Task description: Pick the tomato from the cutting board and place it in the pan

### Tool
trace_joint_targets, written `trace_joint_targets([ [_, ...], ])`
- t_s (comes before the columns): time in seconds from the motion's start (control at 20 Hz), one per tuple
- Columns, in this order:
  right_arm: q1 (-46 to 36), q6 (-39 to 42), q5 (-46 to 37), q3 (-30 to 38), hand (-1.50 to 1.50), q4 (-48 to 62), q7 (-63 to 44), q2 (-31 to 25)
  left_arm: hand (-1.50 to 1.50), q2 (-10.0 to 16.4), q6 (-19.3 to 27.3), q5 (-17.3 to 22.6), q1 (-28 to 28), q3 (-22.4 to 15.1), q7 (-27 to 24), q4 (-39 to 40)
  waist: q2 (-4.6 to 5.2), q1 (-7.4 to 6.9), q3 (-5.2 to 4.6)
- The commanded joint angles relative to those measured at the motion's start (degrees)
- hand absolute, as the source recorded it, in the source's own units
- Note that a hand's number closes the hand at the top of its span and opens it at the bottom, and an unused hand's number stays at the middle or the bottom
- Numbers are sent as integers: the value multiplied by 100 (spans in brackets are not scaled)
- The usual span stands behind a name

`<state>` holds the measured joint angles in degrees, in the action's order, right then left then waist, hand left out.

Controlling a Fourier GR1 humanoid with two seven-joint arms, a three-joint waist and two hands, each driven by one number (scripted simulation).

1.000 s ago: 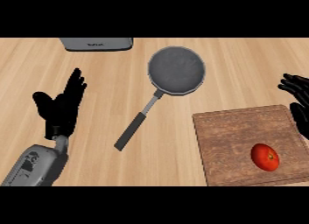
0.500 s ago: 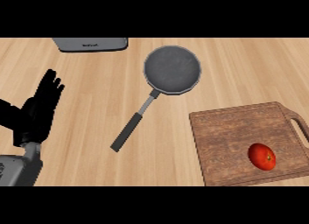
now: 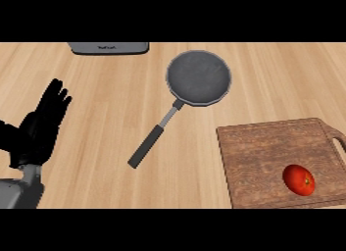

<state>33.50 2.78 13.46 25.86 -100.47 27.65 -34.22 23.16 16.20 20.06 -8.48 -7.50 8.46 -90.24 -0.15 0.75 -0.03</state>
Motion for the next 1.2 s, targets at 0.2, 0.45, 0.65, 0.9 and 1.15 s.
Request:
trace_joint_targets([
  [0.2,-193,43,-1090,-194,-150,-862,-1665,-1115,0,-90,-27,-94,-26,-53,103,-221,30,-167,-8],
  [0.45,-1070,389,-1477,-802,-150,-790,-2797,-1594,0,-272,-281,-98,-257,45,-224,493,63,-173,-7],
  [0.65,-522,1012,-2003,-1483,-150,-742,-2747,-1711,0,-185,-238,-88,-223,75,48,204,40,-144,1],
  [0.9,-1005,1659,-2001,-1788,-150,-1358,-3821,-1893,0,-106,-345,-130,-178,217,171,142,20,-106,-1],
  [1.15,-859,1986,-2449,-1753,-150,-2047,-4179,-1835,0,-334,-185,-294,57,203,228,41,1,-30,-2],
])
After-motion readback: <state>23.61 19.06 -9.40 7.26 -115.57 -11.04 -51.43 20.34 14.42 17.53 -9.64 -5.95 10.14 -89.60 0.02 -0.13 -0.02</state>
